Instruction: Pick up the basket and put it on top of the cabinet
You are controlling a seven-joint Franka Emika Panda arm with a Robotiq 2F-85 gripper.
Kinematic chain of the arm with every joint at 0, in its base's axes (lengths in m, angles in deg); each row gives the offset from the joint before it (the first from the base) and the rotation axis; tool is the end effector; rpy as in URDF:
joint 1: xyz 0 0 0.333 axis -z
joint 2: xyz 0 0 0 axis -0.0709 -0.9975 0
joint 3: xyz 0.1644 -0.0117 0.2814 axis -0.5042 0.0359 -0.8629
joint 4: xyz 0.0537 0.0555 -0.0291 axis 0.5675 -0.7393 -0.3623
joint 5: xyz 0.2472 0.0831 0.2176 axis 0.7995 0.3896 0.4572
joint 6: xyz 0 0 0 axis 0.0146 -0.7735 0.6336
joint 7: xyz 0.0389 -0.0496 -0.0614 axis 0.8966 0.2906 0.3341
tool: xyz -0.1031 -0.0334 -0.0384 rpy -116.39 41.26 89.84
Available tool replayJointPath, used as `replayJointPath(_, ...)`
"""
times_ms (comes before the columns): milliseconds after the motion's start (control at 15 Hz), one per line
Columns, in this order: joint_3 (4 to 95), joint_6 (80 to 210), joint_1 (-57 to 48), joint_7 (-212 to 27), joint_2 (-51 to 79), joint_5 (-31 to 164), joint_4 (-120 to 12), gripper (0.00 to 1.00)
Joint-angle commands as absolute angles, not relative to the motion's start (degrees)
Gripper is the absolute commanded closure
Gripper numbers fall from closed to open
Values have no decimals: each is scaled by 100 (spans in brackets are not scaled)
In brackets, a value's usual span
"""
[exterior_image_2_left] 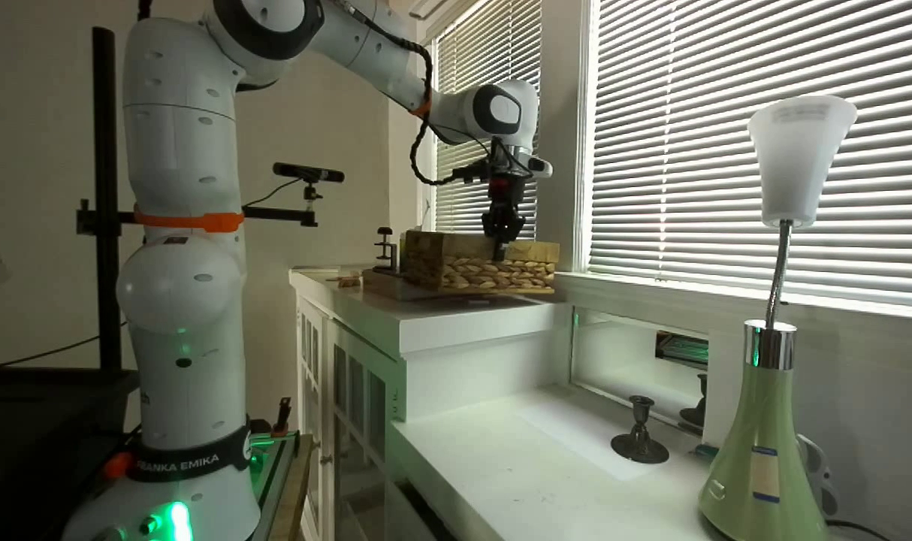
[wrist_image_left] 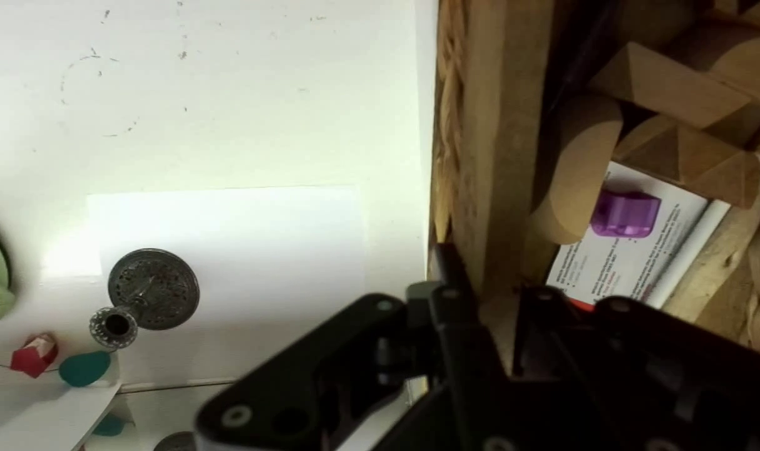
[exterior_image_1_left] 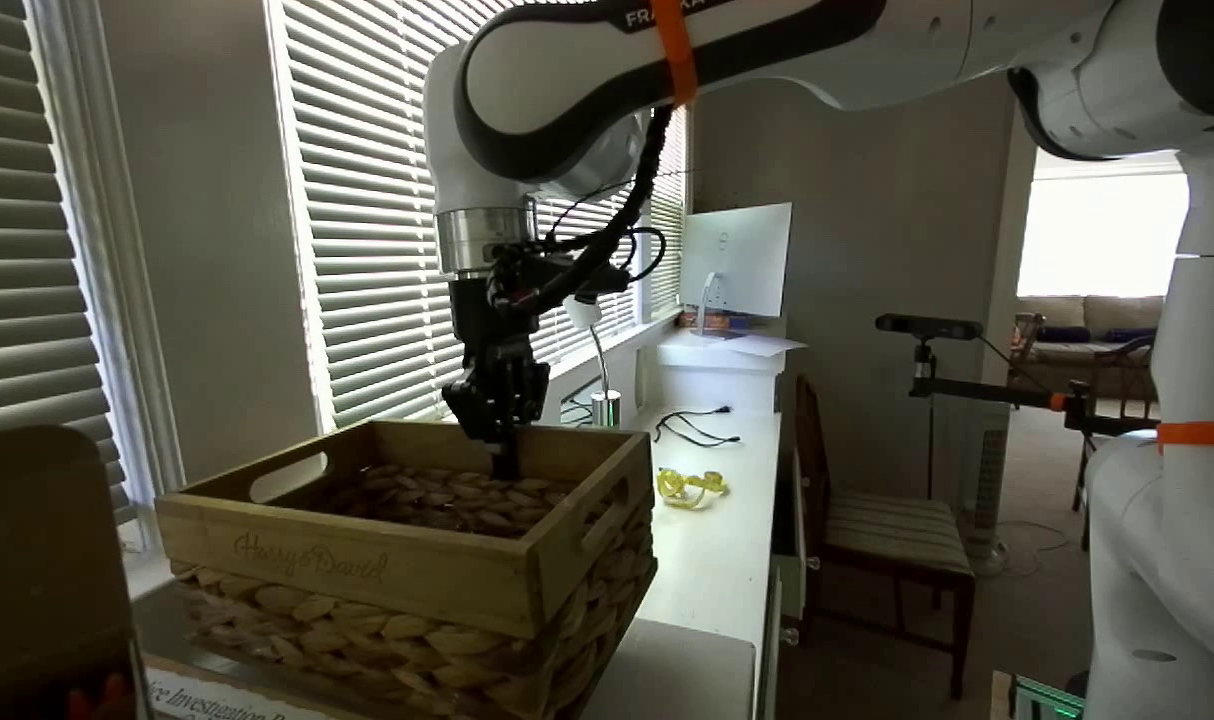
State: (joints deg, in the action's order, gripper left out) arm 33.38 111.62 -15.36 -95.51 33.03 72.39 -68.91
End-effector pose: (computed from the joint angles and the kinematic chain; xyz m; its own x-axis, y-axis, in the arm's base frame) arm 0.4437 0.2023 0.5381 0.9617 0.2652 -0.0699 0.2637 -0.9641 -0.0301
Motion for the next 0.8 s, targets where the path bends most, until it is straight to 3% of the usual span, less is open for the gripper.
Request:
replayJointPath(0, 3324, 11216, -1566, -9638, 3348, 7075, -6916, 97)
replayJointPath(733, 3200, 11545, -1711, -9490, 3153, 6739, -6927, 97)
